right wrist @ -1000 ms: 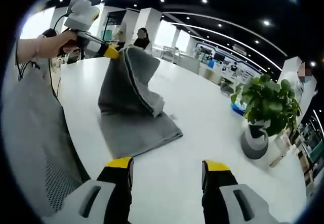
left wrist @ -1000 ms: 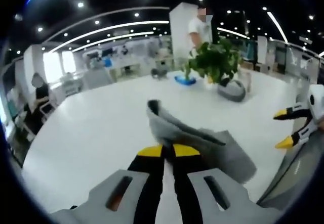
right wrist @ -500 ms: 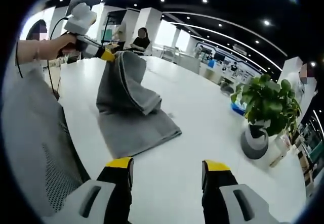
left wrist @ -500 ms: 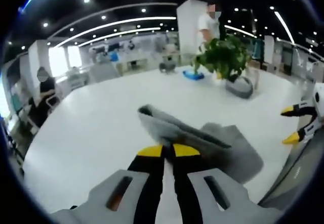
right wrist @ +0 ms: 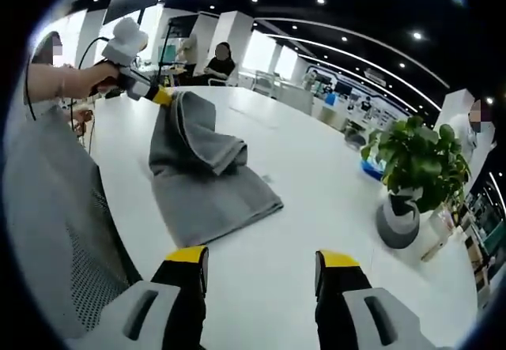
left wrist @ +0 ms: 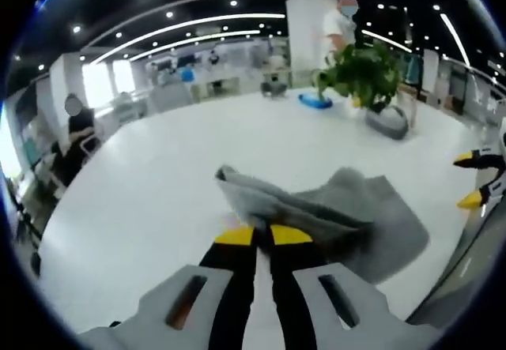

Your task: Open the folded towel by lifting each exposed corner and separating the folded layers until the towel lies flat within the target outline without major curled edges

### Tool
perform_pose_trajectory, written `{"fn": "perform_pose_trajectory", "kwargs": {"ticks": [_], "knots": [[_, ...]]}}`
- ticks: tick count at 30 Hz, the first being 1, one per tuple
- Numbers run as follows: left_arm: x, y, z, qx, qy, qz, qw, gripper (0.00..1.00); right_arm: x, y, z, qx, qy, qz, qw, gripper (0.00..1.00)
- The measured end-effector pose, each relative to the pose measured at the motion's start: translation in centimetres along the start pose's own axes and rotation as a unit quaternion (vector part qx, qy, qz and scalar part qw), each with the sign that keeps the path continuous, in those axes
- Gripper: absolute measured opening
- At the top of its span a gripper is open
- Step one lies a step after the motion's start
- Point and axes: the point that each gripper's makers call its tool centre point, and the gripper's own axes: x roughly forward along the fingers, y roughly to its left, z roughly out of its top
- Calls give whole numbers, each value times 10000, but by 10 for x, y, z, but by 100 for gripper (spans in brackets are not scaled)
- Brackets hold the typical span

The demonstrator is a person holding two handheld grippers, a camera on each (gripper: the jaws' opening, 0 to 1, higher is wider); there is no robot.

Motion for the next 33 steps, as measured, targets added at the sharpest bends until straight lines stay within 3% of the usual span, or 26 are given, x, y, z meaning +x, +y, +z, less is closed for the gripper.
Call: {"fn": "perform_pose_trajectory", "kwargs": {"ticks": [3, 8, 17, 27, 33], "knots": [[2, 3, -8, 167, 119, 46, 9998, 5, 0, 0, 0, -8, 12, -1, 10000, 53], [4, 11, -17, -52, 228, 59, 9997, 5, 1, 1, -1, -27, 33, 15, 10000, 53], [8, 20, -35, 13, 462, 153, 9988, 5, 1, 2, -2, -50, 77, 41, 9999, 53], [11, 28, -56, -307, 707, 281, 9966, 5, 2, 4, -5, -70, 156, 83, 9998, 53], [12, 27, -66, -193, 873, 332, 9954, 5, 3, 6, -8, -78, 221, 128, 9996, 52]]}}
